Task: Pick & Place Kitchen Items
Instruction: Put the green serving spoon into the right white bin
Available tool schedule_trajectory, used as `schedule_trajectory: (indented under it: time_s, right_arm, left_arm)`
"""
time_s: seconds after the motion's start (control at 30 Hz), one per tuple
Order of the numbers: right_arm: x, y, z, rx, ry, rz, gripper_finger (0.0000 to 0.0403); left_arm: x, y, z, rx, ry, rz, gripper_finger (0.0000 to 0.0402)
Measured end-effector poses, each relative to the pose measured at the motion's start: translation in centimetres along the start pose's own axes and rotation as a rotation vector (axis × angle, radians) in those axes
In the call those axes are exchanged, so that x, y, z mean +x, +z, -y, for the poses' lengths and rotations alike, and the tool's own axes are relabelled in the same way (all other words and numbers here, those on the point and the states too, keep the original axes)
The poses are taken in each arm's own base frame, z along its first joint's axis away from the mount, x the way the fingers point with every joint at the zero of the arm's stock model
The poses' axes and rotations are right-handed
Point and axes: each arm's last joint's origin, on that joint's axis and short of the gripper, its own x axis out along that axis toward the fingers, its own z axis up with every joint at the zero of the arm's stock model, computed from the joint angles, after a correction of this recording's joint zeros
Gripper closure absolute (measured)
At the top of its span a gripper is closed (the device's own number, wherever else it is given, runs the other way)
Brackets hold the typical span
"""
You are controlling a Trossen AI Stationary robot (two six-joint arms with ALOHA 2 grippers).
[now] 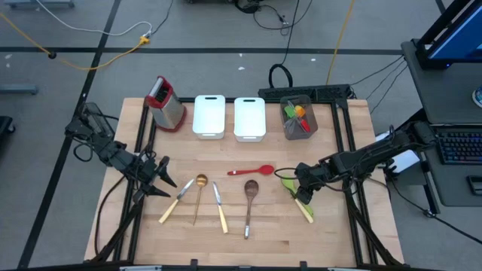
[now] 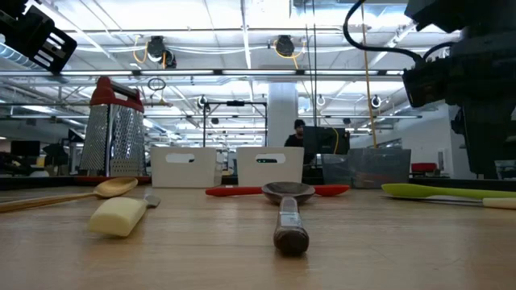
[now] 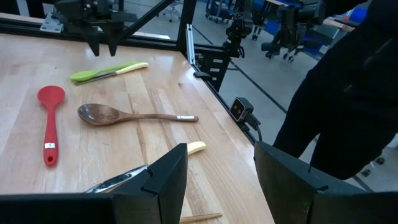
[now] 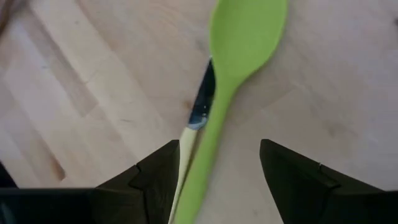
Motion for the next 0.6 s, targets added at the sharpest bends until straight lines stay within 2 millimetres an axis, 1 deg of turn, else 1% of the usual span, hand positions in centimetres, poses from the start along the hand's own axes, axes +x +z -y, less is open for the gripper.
schedule_trajectory:
  time_s: [0.1, 0.27, 0.6]
  right_arm:
    - [0.3, 0.1, 0.1, 0.004, 0.014, 0.007, 0.0189]
    - [1.0, 0.5, -0.5, -0.026, 0.059, 0.013, 0.0190]
    - [3.5, 0.8, 0.0, -0.066, -0.041, -0.054, 0.0190]
  left_arm:
    - [0.0, 0.0, 0.0, 0.000, 0.000, 0.000, 0.0210]
    - [0.0, 0.0, 0.0, 0.000, 0.000, 0.000, 0.0211]
    - [0.0, 0.0, 0.0, 0.000, 0.000, 0.001, 0.0211]
